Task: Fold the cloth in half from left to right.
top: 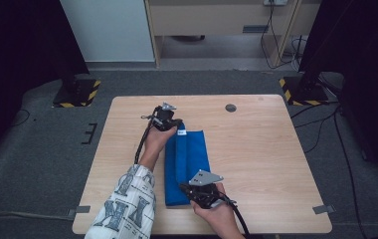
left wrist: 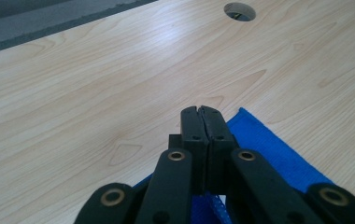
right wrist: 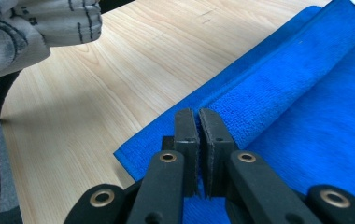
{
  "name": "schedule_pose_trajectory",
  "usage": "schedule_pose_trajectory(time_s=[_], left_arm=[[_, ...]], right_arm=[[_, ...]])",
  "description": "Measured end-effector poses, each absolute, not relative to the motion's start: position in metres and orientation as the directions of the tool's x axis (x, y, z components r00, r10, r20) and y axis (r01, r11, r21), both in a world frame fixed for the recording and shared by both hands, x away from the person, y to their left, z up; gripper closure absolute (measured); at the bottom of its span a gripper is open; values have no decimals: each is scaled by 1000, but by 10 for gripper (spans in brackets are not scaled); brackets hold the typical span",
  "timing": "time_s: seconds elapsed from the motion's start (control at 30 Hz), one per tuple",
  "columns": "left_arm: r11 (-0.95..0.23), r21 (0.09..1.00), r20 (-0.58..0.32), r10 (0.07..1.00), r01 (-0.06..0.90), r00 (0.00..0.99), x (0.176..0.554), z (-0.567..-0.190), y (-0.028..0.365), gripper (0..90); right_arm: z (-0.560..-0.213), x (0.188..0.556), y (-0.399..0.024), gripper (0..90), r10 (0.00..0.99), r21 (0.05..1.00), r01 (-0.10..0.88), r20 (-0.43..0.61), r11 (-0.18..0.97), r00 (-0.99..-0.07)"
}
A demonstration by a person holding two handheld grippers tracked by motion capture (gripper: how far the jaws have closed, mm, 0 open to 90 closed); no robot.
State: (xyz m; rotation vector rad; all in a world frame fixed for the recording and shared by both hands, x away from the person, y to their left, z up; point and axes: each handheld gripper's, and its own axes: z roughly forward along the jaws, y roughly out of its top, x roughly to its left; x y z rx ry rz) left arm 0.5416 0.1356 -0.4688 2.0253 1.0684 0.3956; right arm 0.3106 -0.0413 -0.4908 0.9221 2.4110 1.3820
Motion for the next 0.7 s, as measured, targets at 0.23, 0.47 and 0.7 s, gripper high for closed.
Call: schedule_pose_trajectory(time_s=[0.23,0.47,0.7], left_arm=[[-327,767,-89,798,553,596,544,-469,124,887],[-314,765,-107,799,563,592,546,-474,119,887],[-313,775,-104,794,549,599,544,-474,112,887]], right_arm=[[-491,311,-52,867,623,832,420,119,362,-773],[-495,311,-60,867,631,825,431,121,365,-766],[-495,312,-65,867,637,825,432,118,364,-762]])
